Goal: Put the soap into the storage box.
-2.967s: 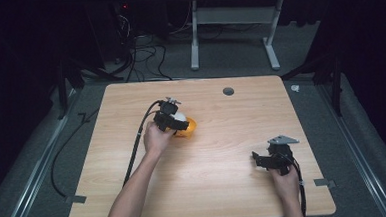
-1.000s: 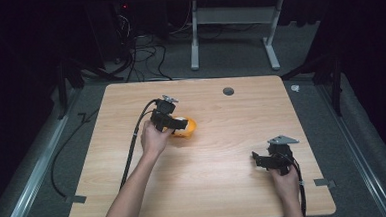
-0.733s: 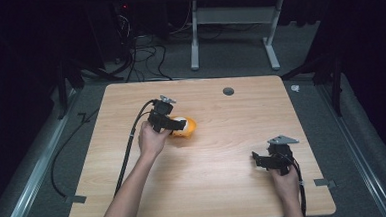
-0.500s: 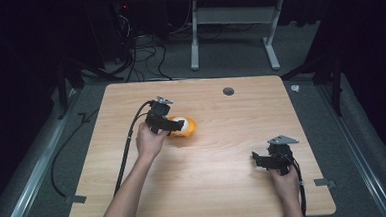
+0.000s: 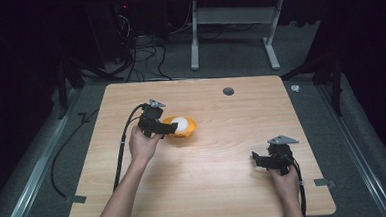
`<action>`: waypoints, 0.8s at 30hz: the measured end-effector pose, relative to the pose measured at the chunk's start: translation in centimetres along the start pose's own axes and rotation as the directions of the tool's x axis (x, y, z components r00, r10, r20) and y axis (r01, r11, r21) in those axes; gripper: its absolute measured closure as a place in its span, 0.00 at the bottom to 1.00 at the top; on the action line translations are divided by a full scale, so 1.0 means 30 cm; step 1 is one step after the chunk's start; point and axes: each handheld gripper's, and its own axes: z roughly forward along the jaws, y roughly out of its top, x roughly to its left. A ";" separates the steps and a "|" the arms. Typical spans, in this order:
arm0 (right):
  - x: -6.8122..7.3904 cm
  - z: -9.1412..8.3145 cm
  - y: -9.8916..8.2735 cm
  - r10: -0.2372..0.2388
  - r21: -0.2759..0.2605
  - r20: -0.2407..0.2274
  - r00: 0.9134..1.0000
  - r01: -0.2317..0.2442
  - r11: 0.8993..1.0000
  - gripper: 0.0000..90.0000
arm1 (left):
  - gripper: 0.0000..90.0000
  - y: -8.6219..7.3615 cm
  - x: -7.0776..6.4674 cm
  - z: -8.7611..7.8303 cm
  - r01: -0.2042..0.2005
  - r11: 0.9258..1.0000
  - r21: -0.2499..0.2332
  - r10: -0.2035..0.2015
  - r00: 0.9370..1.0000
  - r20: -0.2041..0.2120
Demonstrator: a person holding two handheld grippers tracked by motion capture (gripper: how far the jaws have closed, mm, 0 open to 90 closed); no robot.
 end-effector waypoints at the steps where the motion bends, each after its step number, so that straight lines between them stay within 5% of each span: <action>1: 0.000 0.000 0.000 -0.001 -0.001 -0.001 1.000 0.001 1.000 0.21 | 0.22 -0.001 0.000 -0.003 0.001 1.000 -0.004 -0.001 1.000 0.000; 24: 0.000 0.000 0.000 -0.001 0.000 0.000 1.000 0.001 1.000 0.21 | 0.22 -0.041 0.016 -0.081 0.021 0.999 -0.046 -0.021 1.000 -0.005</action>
